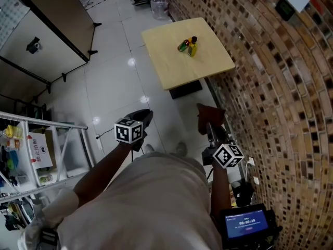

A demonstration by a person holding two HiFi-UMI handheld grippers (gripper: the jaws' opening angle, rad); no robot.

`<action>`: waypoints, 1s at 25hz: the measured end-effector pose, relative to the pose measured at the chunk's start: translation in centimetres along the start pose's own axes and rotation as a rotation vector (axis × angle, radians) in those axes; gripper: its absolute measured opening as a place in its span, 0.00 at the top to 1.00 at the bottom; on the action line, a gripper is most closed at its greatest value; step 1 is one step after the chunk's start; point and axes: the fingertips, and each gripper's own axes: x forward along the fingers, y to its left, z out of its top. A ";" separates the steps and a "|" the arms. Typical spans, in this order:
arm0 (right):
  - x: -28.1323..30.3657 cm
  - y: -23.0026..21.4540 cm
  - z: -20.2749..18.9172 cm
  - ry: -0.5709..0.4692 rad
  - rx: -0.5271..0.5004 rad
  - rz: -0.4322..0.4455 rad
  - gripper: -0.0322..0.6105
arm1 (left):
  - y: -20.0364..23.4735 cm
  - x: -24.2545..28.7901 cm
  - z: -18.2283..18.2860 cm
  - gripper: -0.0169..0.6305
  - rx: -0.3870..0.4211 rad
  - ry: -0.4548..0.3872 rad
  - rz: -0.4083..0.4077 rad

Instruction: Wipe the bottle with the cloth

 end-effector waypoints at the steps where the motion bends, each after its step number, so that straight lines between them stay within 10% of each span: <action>1: -0.2 -0.3 0.2 -0.001 -0.001 -0.002 0.84 | -0.3 0.2 0.0 0.87 0.000 0.000 -0.001; 25: -0.6 -4.1 3.8 0.002 -0.090 0.012 0.85 | -3.0 3.1 0.1 0.87 -0.021 -0.001 0.040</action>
